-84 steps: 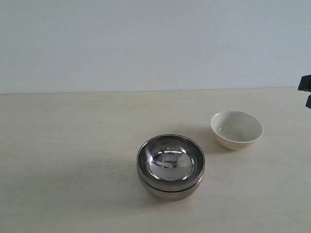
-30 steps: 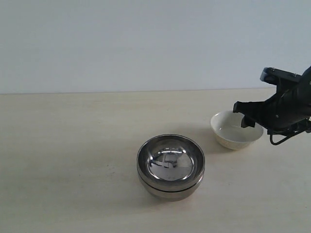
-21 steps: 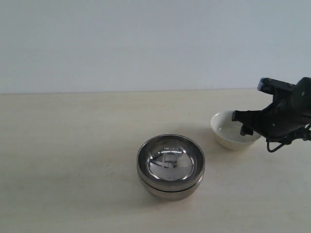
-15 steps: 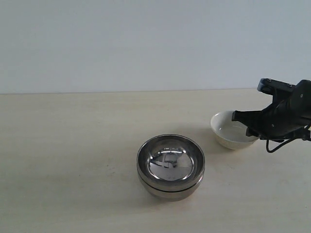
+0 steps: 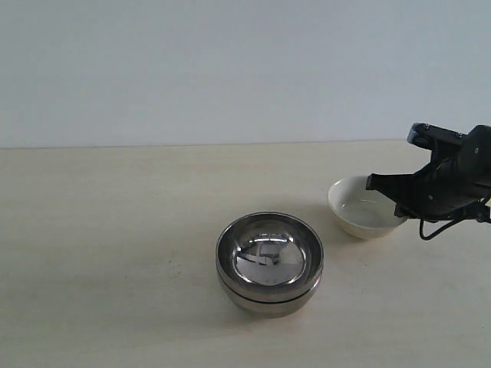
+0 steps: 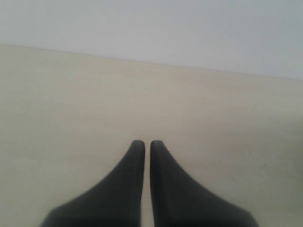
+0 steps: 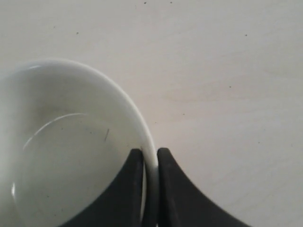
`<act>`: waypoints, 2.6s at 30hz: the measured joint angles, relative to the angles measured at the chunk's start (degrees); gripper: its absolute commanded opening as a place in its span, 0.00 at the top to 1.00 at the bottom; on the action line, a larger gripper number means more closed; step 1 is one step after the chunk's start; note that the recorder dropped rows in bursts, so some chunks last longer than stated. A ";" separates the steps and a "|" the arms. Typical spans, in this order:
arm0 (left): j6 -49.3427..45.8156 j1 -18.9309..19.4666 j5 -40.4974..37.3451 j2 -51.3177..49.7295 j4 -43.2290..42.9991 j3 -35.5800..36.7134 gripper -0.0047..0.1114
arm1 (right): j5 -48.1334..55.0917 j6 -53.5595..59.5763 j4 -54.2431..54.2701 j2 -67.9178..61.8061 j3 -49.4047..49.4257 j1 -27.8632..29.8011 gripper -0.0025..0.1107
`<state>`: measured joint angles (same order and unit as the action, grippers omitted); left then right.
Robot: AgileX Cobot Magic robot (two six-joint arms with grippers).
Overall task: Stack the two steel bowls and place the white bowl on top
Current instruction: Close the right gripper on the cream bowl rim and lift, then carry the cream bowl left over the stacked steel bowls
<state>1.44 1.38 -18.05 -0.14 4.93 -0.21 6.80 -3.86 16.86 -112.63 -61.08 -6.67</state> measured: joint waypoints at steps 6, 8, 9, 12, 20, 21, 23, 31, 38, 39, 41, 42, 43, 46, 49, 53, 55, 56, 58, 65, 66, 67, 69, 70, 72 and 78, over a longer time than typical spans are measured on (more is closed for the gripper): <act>0.00 0.00 0.00 0.00 0.00 0.00 0.93 | 3.07 -0.39 0.10 1.23 0.00 0.00 0.98; 0.00 0.00 0.00 0.00 0.00 0.00 0.93 | 4.43 -0.39 0.10 2.67 0.00 0.00 0.98; 0.00 0.00 0.00 0.00 0.00 0.00 0.93 | 5.27 -0.39 0.02 3.61 0.00 0.00 0.98; 0.00 0.00 0.00 0.00 0.00 0.00 0.93 | 7.01 -0.64 0.02 6.39 0.12 0.00 0.98; 0.00 0.00 0.00 0.00 0.00 0.00 0.93 | 7.63 -0.87 0.02 14.92 4.94 0.00 0.98; 0.00 0.00 0.00 0.00 0.00 0.00 0.93 | 7.61 -1.11 0.02 16.10 5.83 0.00 0.98; 0.00 0.00 0.00 0.00 0.00 0.00 0.93 | 7.90 -1.30 0.02 18.60 7.72 0.00 0.98; 0.00 0.00 0.00 0.00 0.00 0.00 0.93 | 9.55 -1.66 -0.13 27.87 14.59 0.00 0.98; 0.00 0.00 0.00 0.00 0.00 0.00 0.93 | 12.66 -1.25 2.22 33.40 16.17 0.00 0.98; 0.00 0.00 0.00 0.00 0.00 0.00 0.93 | 12.90 -0.61 3.32 33.82 16.17 -0.17 0.98; 0.00 0.00 0.00 0.00 0.00 0.00 0.93 | 12.90 1.47 5.90 34.26 16.17 -1.05 0.98; 0.00 0.00 0.00 0.00 0.00 0.00 0.93 | 12.79 2.29 6.91 34.26 16.17 -1.83 0.98; 0.00 0.00 0.00 0.00 0.00 0.00 0.93 | 12.64 2.87 7.74 34.26 16.17 -2.74 0.98; 0.00 0.00 0.00 0.00 0.00 0.00 0.93 | 11.40 3.41 9.02 34.26 16.20 -5.68 0.98; 0.00 0.00 0.00 0.00 0.00 0.00 0.93 | 9.97 3.86 9.48 34.26 16.30 -8.70 0.98; 0.00 0.00 0.00 0.00 0.00 0.00 0.93 | 8.63 3.86 10.32 34.26 16.30 -12.21 0.98; 0.00 0.00 0.00 0.00 0.00 0.00 0.93 | 8.30 3.86 10.60 34.13 16.30 -13.70 0.98; 0.00 0.00 0.00 0.00 0.00 0.00 0.93 | 8.17 3.86 10.60 34.03 16.30 -14.36 0.98; 0.00 0.00 0.00 0.00 0.00 0.00 0.93 | 8.06 3.86 10.69 33.65 16.30 -15.12 0.98; 0.00 0.00 0.00 0.00 0.00 0.00 0.93 | 7.62 3.86 11.07 31.95 16.30 -17.04 0.98; 0.00 0.00 0.00 0.00 0.00 0.00 0.93 | 7.62 3.86 11.16 31.68 16.30 -17.19 0.98; 0.00 0.00 0.00 0.00 0.00 0.00 0.93 | 7.50 3.86 11.16 31.22 16.30 -17.23 0.98; 0.00 0.00 0.00 0.00 0.00 0.00 0.93 | 7.39 3.86 11.16 30.70 16.30 -17.32 0.98; 0.00 0.00 0.00 0.00 0.00 0.00 0.93 | 7.27 3.86 11.16 30.53 16.30 -17.32 0.98; 0.00 0.00 0.00 0.00 0.00 0.00 0.93 | 7.20 3.86 11.44 30.08 16.30 -17.32 0.98; 0.00 0.00 0.00 0.00 0.00 0.00 0.93 | 6.47 3.86 12.18 29.14 16.30 -17.32 0.98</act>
<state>1.44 1.38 -18.05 -0.14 4.93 -0.21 13.28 0.00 29.04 -83.49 -44.78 -24.00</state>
